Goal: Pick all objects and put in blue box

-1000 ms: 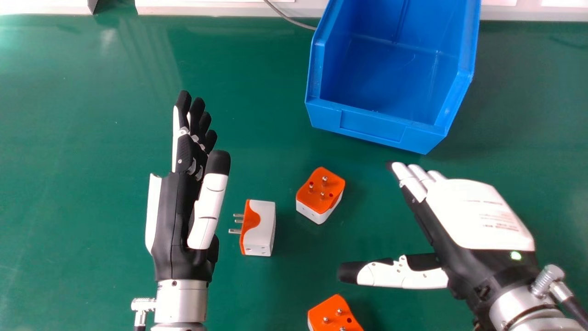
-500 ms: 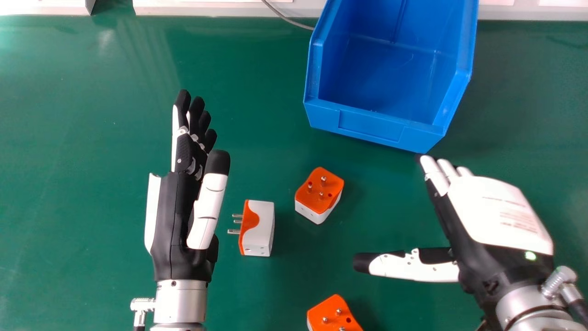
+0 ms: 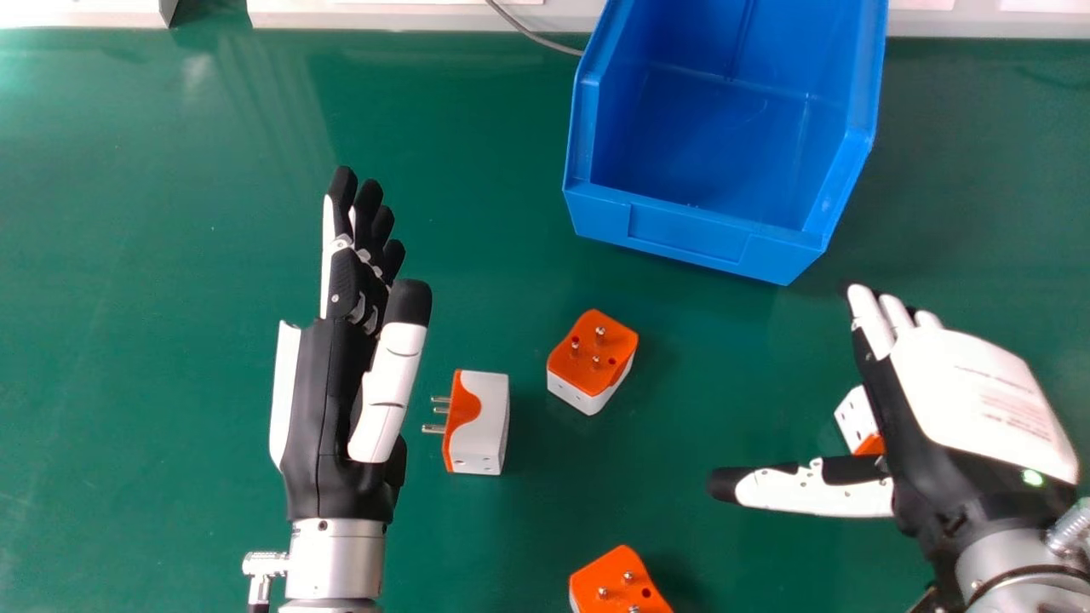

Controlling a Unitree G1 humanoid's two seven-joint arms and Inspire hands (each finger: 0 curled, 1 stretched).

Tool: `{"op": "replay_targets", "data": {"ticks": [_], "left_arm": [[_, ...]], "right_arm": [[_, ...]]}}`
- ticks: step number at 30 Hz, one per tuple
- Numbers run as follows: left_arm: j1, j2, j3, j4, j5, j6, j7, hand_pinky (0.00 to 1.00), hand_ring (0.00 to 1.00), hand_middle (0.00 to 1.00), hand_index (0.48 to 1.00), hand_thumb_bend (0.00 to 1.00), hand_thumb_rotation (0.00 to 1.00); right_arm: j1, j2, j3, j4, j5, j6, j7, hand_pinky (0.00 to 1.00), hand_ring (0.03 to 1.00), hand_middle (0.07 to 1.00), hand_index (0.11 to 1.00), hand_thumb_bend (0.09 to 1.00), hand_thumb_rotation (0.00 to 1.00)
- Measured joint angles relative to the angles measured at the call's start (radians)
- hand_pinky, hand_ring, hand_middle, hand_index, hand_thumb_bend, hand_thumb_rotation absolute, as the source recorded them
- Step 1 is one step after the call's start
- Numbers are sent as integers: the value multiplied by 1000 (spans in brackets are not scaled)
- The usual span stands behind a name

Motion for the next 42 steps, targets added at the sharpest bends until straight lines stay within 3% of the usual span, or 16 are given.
{"op": "replay_targets", "data": {"ticks": [20,35,42], "left_arm": [[1,0,3,0,0,1,-6,1000,1000,1000,1000,735,772],[1,0,2,0,1,4,0,1000,1000,1000,1000,737,772],[1,0,1,-2,2,6,14,1000,1000,1000,1000,738,772]], "right_arm": [[-77,-19,-88,60,42,13,-6,998,999,999,974,955,417],[-164,-75,-110,190,98,41,23,999,1000,1000,961,958,380],[-207,-119,-108,268,140,64,59,1000,1000,1000,955,967,366]]}}
